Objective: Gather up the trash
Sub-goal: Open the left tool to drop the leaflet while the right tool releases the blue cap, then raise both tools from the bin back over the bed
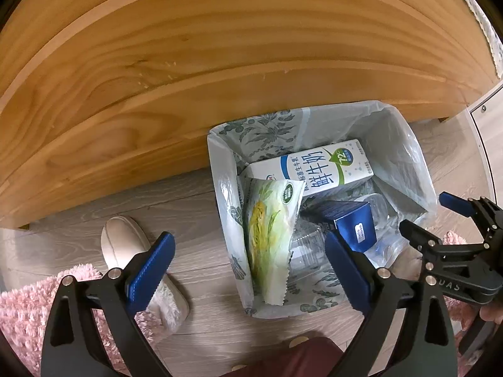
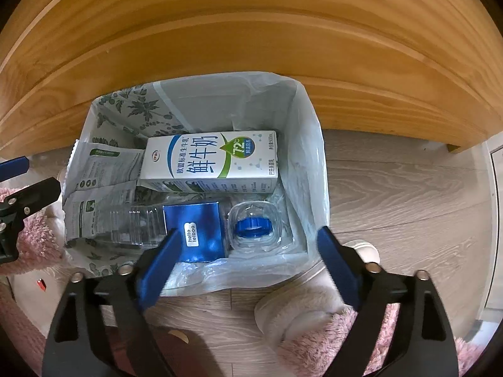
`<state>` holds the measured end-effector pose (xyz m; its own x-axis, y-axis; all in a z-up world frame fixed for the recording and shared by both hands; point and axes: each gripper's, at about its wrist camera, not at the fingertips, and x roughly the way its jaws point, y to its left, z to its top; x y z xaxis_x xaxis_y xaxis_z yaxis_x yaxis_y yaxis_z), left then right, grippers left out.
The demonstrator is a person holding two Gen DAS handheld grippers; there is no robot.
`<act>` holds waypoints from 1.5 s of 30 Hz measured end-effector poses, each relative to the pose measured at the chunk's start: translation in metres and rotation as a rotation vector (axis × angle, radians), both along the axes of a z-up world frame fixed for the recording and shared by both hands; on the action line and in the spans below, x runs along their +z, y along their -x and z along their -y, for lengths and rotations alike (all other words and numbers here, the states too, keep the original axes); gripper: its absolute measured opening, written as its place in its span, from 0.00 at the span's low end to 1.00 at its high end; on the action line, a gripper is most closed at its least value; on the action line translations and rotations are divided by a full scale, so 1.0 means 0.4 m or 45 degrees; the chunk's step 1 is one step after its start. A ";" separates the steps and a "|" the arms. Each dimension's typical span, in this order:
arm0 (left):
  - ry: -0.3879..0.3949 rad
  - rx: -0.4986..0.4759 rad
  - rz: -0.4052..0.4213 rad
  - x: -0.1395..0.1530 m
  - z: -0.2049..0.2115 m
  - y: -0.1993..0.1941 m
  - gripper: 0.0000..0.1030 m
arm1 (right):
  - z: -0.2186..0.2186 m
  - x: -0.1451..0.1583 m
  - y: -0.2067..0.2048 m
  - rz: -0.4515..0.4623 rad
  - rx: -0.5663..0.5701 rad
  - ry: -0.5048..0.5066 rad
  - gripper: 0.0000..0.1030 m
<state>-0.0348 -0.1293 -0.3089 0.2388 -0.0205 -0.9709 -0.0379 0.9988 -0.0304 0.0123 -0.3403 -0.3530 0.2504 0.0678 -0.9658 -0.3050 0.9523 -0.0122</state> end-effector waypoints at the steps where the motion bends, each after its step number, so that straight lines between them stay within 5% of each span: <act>1: 0.001 0.001 0.002 0.001 -0.001 0.000 0.90 | 0.001 0.001 0.000 0.005 0.000 -0.001 0.84; 20: 0.018 0.003 0.055 0.035 0.003 0.002 0.90 | 0.004 0.037 0.003 0.116 -0.009 0.030 0.90; 45: -0.051 -0.121 0.489 0.268 0.033 0.070 0.90 | 0.061 0.253 0.050 0.460 -0.089 -0.107 0.90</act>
<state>-0.0626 -0.1425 -0.2016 0.5837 -0.0242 -0.8116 0.0612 0.9980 0.0143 -0.0075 -0.3648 -0.2517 0.5806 0.1136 -0.8062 -0.2295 0.9729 -0.0282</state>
